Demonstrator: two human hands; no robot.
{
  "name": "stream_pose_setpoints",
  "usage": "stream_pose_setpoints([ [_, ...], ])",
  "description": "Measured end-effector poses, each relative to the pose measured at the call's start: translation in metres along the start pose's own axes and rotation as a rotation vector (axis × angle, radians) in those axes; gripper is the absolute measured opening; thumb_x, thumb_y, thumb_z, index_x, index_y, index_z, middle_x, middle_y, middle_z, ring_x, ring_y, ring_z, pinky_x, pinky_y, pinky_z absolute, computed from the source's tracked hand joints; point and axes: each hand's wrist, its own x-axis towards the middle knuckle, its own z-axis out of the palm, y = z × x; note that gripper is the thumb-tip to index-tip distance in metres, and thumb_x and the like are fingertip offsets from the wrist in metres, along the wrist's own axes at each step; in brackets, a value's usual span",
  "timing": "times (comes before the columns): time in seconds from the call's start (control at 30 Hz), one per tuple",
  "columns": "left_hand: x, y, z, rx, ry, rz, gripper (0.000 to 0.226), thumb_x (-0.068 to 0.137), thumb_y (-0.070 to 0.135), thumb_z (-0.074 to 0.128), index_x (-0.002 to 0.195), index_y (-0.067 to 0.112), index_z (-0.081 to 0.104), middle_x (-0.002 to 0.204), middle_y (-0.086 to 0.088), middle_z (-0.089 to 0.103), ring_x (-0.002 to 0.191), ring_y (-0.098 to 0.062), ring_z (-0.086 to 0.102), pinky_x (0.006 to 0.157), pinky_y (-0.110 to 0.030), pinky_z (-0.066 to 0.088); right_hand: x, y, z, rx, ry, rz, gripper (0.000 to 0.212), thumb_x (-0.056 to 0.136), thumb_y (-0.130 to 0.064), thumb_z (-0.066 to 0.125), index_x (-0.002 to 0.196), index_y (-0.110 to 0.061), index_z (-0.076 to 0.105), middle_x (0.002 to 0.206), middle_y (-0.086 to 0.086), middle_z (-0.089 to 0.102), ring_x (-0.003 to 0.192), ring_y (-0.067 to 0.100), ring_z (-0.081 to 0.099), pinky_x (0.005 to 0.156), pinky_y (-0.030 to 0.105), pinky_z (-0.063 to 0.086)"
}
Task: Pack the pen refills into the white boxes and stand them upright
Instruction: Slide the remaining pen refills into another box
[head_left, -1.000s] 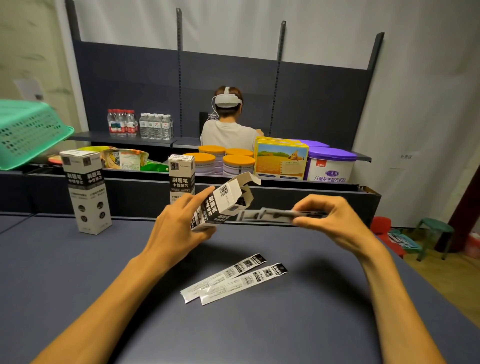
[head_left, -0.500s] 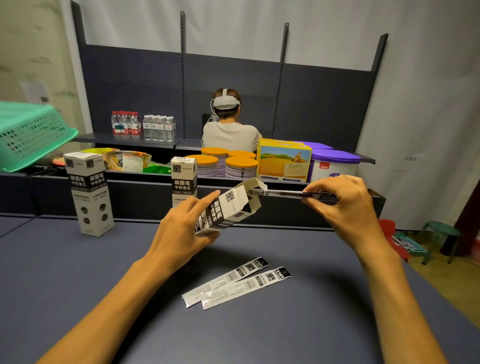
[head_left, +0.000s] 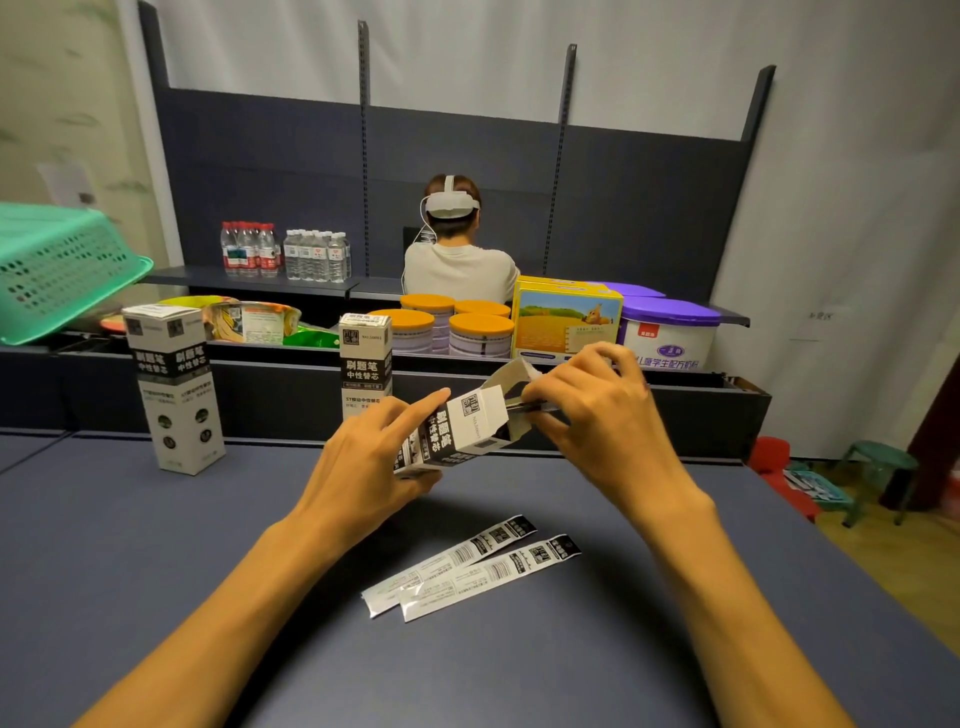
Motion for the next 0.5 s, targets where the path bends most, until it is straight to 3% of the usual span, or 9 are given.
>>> stream_pose_setpoints([
  [0.2, 0.0, -0.001, -0.001, -0.006, 0.007, -0.023, 0.094, 0.066, 0.032, 0.085, 0.146, 0.027, 0.035, 0.112, -0.003, 0.058, 0.092, -0.019, 0.058, 0.072, -0.034, 0.055, -0.006, 0.01, -0.003, 0.043, 0.063, 0.09, 0.039, 0.073, -0.034, 0.082, 0.106, -0.019, 0.069, 0.1, -0.001, 0.07, 0.098, 0.021, 0.061, 0.098, 0.038, 0.034],
  [0.5, 0.0, 0.003, -0.001, -0.009, 0.013, 0.006, 0.094, 0.065, 0.031, 0.086, 0.145, 0.025, 0.037, 0.11, -0.003, 0.059, 0.091, -0.017, 0.058, 0.071, -0.031, 0.053, -0.006, 0.001, 0.005, 0.089, 0.061, 0.042, 0.024, 0.075, -0.024, 0.081, 0.093, -0.016, 0.068, 0.09, 0.002, 0.071, 0.088, 0.023, 0.064, 0.089, 0.038, 0.042],
])
